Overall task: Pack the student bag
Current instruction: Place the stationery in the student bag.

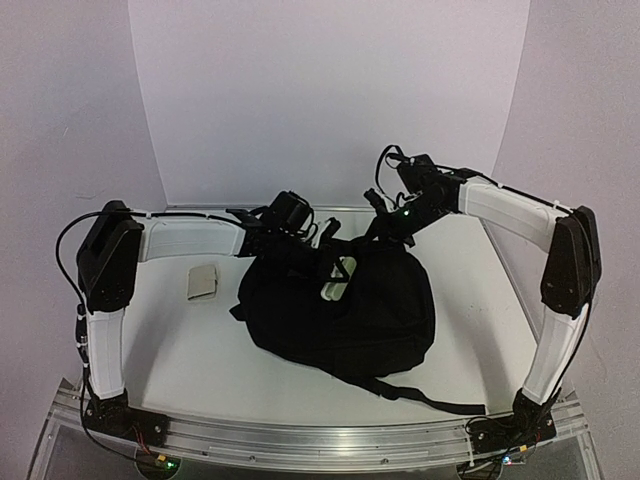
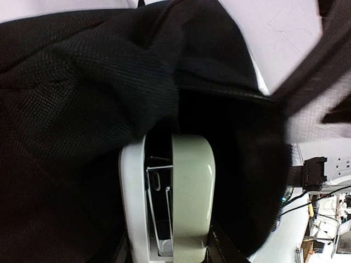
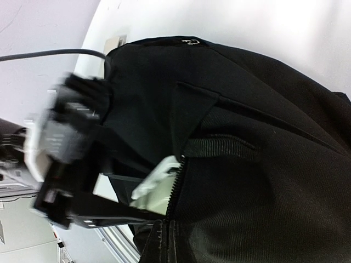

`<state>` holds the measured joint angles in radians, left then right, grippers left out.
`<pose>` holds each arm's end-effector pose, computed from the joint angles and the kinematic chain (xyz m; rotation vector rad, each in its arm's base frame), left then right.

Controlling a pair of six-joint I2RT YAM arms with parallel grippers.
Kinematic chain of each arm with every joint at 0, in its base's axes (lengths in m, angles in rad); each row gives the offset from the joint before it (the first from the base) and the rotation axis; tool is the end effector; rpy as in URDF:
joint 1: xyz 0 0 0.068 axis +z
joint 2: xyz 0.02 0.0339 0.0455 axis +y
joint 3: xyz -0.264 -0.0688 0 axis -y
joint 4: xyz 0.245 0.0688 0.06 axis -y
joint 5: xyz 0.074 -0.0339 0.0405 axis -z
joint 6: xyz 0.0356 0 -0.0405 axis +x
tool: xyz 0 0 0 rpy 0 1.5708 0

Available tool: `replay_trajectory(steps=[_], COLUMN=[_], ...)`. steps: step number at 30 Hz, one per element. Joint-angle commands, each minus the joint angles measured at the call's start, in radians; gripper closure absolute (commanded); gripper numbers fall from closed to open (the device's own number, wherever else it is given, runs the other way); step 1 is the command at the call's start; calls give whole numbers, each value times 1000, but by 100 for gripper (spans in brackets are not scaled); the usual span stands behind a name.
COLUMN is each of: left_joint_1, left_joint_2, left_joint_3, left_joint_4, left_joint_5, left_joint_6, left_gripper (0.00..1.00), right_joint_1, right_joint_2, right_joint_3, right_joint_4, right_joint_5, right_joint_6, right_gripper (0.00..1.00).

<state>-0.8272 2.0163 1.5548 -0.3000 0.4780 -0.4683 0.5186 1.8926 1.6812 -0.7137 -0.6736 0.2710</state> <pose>0.2968 -0.3469 0.2235 0.7120 2.4446 -1.1465 0.3511 0.2259 0.2899 -0.6144 2.5064 1.1582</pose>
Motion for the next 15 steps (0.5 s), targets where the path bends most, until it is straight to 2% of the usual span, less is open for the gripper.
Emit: replay_trajectory(steps=[1, 6, 15], left_joint_1=[-12, -27, -57], left_joint_2=[47, 63, 81], left_joint_3=[99, 151, 181], left_joint_4=[76, 100, 94], left_joint_5=[26, -5, 9], left_joint_6=[13, 0, -1], left_gripper=[65, 59, 34], right_joint_1=[1, 1, -22], right_joint_2=[-70, -89, -77], right_joint_3=[-9, -39, -40], right_joint_4=[-6, -6, -7], right_joint_5=[-53, -42, -41], right_joint_6=[16, 18, 43], right_gripper=[100, 100, 100])
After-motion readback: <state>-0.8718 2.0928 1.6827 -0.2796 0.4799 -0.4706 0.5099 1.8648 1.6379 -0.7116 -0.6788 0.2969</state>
